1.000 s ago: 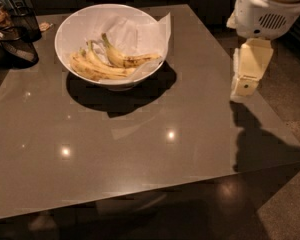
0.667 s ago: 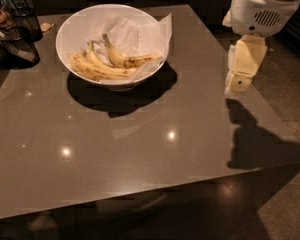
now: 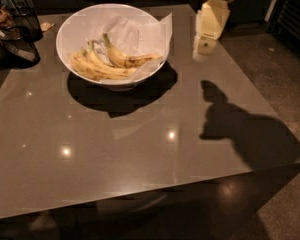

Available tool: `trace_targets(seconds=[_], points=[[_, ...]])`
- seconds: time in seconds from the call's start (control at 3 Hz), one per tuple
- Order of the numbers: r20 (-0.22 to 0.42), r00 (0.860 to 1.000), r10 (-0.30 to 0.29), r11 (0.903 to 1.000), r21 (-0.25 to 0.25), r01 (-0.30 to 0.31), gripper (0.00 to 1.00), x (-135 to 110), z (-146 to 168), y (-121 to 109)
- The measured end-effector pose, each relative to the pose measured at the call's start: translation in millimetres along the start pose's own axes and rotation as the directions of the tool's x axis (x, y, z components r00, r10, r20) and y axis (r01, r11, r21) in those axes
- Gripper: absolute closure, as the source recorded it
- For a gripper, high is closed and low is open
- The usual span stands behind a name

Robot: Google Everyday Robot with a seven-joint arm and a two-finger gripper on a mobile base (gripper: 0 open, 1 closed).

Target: Pick banana from white bowl

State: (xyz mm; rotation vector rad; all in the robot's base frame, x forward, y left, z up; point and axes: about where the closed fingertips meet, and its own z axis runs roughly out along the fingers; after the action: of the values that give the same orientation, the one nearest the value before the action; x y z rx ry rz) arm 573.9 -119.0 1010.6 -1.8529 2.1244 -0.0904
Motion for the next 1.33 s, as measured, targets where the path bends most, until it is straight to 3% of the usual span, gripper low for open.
trace_targets(seconds=[0.33, 0.67, 1.33], points=[[0.038, 0.999, -0.01, 0.9988, 0.049, 0.008, 0.0, -15, -7, -13], [0.094, 0.995, -0.023, 0.9989, 0.042, 0.019, 0.0, -30, -3, -22], [0.208, 0.973, -0.103, 0.9947, 0.017, 0.101, 0.0, -104, 8, -55]])
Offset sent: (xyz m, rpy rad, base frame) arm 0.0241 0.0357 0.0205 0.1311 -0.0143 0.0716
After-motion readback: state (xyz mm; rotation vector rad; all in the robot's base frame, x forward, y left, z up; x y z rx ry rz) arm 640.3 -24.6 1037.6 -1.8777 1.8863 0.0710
